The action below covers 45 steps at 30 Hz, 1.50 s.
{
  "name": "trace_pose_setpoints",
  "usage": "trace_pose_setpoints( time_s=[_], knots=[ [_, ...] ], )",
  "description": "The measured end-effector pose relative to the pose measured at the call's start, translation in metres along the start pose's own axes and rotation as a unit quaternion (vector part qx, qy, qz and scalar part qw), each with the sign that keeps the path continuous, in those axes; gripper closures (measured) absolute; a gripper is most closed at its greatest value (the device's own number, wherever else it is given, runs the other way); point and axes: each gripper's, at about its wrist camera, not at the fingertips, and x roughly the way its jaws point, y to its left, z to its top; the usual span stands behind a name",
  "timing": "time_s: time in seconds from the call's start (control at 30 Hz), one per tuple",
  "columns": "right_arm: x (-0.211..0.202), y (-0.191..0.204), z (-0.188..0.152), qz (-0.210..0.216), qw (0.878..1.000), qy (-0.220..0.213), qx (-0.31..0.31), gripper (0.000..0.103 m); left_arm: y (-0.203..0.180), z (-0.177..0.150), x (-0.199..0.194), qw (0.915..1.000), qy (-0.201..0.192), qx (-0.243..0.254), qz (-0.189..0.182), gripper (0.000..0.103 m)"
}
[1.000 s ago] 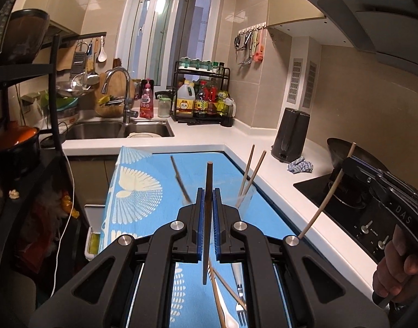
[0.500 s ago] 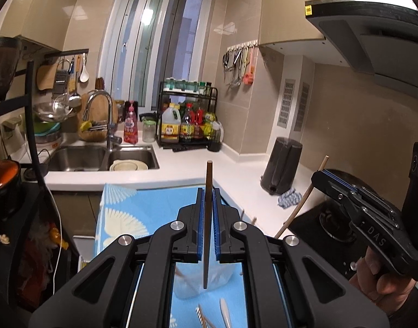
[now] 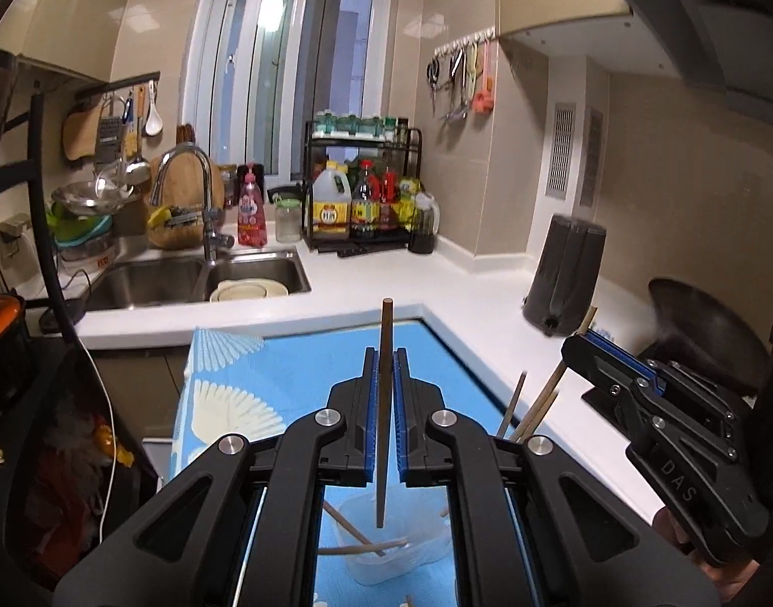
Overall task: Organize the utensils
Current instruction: 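Open the left tool in the container while the right tool releases its chopstick, then close the right tool on a wooden chopstick while the left tool moves to the white spoon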
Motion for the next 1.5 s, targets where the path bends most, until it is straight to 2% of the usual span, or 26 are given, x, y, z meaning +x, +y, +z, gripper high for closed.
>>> trace_pose_setpoints(
  time_s=[0.13,0.17,0.2,0.33,0.47,0.57,0.73,0.87,0.97,1.1,1.27,1.37,1.5],
  knots=[
    [0.004,-0.004,-0.025,-0.006,1.0,0.028,-0.003,0.095,-0.002,-0.021,0.011,0.9996,0.028,0.001,-0.006,0.096],
    [0.002,-0.006,-0.029,-0.006,0.999,0.032,0.0,0.094,-0.002,-0.023,0.008,0.9995,0.029,-0.001,-0.011,0.094],
    [-0.001,-0.008,-0.032,-0.004,0.999,0.036,0.004,0.093,-0.002,-0.023,0.004,0.9995,0.028,-0.002,-0.015,0.086],
    [-0.017,-0.01,-0.038,-0.003,0.999,0.047,0.003,0.084,0.001,-0.027,-0.024,0.9997,0.006,-0.015,-0.021,0.083],
    [-0.044,-0.012,-0.043,-0.003,0.999,0.043,0.006,0.084,0.002,-0.032,-0.062,0.9992,-0.027,-0.029,-0.008,0.083],
    [-0.069,-0.013,-0.049,0.001,0.999,0.04,0.011,0.084,-0.001,-0.043,-0.082,0.9989,-0.033,-0.034,-0.003,0.083],
    [-0.111,-0.011,-0.065,0.01,0.999,0.035,0.006,0.084,-0.001,-0.078,-0.107,0.9982,-0.024,-0.054,0.001,0.083],
    [-0.136,-0.003,-0.094,0.016,0.999,0.042,-0.004,0.084,-0.006,-0.116,-0.117,0.9985,-0.009,-0.052,0.013,0.084],
    [-0.141,0.001,-0.125,0.013,0.997,0.073,-0.014,0.084,-0.006,-0.152,-0.118,0.998,0.014,-0.06,0.016,0.089],
    [-0.145,-0.001,-0.169,0.025,0.992,0.122,0.014,0.084,-0.006,-0.2,-0.117,0.9965,0.034,-0.074,0.02,0.09],
    [-0.147,0.016,-0.227,0.059,0.982,0.175,0.032,0.084,-0.006,-0.26,-0.11,0.9899,0.073,-0.121,0.005,0.091],
    [-0.145,0.031,-0.255,0.074,0.974,0.213,0.017,0.084,-0.02,-0.274,-0.11,0.991,0.087,-0.102,0.002,0.091],
    [-0.145,0.046,-0.274,0.074,0.97,0.232,-0.01,0.081,-0.028,-0.277,-0.112,0.9928,0.082,-0.086,-0.009,0.091]
  ],
)
